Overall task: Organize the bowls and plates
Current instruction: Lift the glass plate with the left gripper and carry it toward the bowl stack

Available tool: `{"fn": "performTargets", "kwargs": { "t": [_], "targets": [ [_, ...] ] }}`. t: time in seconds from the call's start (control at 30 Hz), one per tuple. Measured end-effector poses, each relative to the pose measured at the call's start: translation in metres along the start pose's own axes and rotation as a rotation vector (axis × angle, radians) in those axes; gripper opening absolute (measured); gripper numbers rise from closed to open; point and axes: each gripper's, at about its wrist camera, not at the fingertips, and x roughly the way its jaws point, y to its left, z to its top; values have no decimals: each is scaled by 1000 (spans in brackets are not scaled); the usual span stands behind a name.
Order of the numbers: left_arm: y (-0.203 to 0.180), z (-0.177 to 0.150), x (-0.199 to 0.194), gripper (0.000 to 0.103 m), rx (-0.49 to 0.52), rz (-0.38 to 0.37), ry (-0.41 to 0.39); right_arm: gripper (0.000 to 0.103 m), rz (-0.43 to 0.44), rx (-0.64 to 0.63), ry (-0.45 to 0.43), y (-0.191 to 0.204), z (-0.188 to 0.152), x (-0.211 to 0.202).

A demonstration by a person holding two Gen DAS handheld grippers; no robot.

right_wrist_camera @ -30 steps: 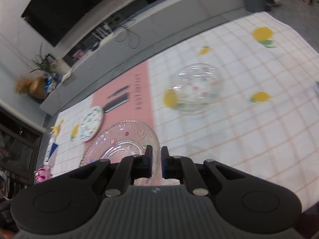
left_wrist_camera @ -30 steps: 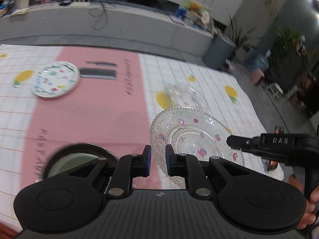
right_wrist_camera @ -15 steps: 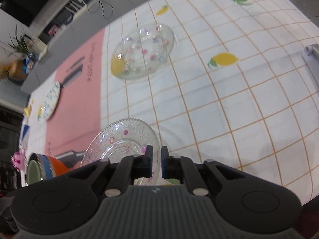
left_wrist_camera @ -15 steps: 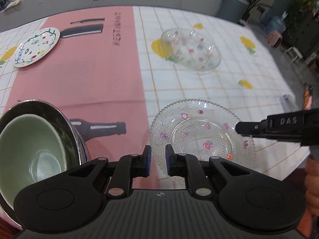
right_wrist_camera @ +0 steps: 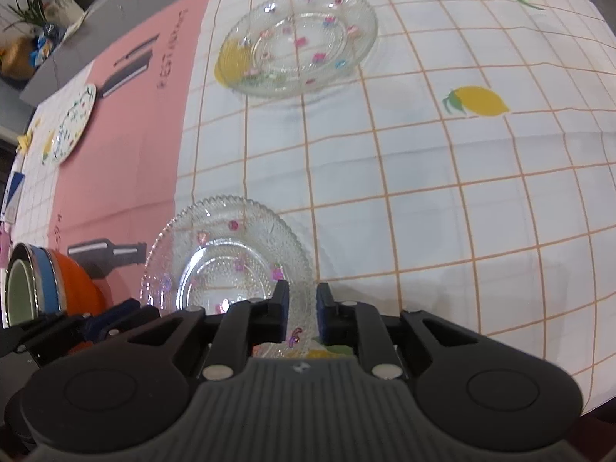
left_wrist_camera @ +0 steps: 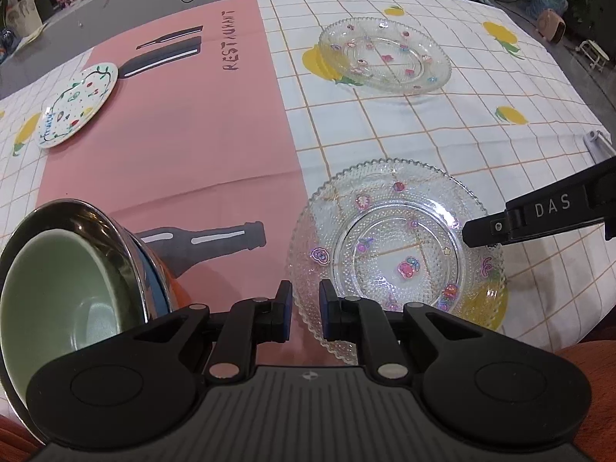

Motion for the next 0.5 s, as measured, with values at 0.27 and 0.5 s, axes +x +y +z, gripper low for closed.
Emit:
{"fn": "performTargets", "kwargs": {
  "t": [0.27,0.5],
  "targets": [
    [-2,2,1,17,19,30,-5,14,18,21,17,-2,0,3],
    [1,6,-10,29,7,5,-41,31,3,3,-5,3,-2,-2]
  ]
}}
